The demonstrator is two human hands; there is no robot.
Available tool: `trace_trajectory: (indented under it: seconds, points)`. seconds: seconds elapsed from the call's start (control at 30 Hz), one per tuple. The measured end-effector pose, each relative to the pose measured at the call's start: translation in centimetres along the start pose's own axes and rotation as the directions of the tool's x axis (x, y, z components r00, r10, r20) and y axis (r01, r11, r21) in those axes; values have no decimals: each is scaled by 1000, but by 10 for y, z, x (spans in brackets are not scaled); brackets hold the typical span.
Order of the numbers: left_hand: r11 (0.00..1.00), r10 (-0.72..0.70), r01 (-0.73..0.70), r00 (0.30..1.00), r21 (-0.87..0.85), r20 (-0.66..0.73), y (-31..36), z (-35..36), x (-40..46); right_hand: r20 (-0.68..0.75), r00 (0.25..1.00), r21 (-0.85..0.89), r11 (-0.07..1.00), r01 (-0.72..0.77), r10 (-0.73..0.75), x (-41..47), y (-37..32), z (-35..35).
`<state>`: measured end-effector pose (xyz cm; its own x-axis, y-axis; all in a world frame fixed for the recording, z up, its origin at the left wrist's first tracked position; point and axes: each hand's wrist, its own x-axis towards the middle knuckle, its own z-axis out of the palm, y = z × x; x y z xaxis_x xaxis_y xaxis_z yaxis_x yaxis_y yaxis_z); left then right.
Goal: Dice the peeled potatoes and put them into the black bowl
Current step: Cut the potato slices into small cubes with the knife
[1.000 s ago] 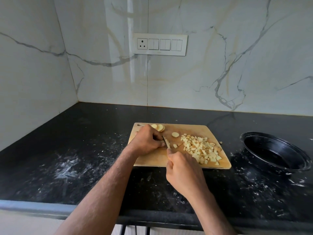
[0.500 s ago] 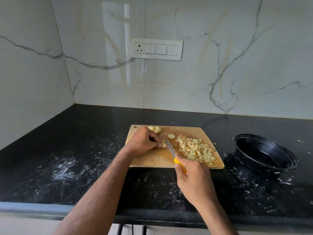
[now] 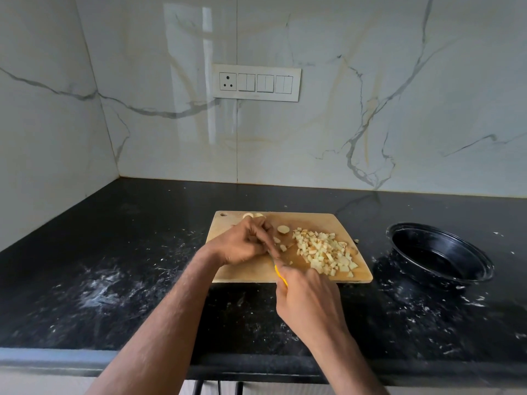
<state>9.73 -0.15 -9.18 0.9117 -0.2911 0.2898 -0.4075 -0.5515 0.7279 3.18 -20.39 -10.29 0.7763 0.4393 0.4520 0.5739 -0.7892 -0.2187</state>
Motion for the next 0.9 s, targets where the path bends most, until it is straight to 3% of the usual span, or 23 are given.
trace_trajectory:
  seconds: [0.13, 0.23, 0.43, 0.6, 0.8, 0.9]
  points:
    - [967, -56, 53, 998, 250, 5, -12, -2, 3, -10, 1000, -73, 997, 4, -5, 0, 0, 5]
    - [937, -62, 78, 996, 340, -58, -16, -6, 3, -40, 999, -67, 998, 19, -21, -2, 3, 8]
    - [991, 34, -4, 975, 136, -221, -10, -10, 2, -51, 998, -10, 1000, 28, -29, -9, 4, 4]
    - [993, 71, -45, 965, 107, -251, -7, -11, 1, -45, 999, -39, 999, 28, -30, -8, 3, 5]
    - [990, 21, 26, 943, 136, -333, -1, -10, -1, -98, 992, -17, 997, -76, 74, -9, 2, 0]
    - [978, -22, 107, 909, 180, -417, -5, -11, -1, -77, 996, 31, 999, -43, 46, -9, 4, 1]
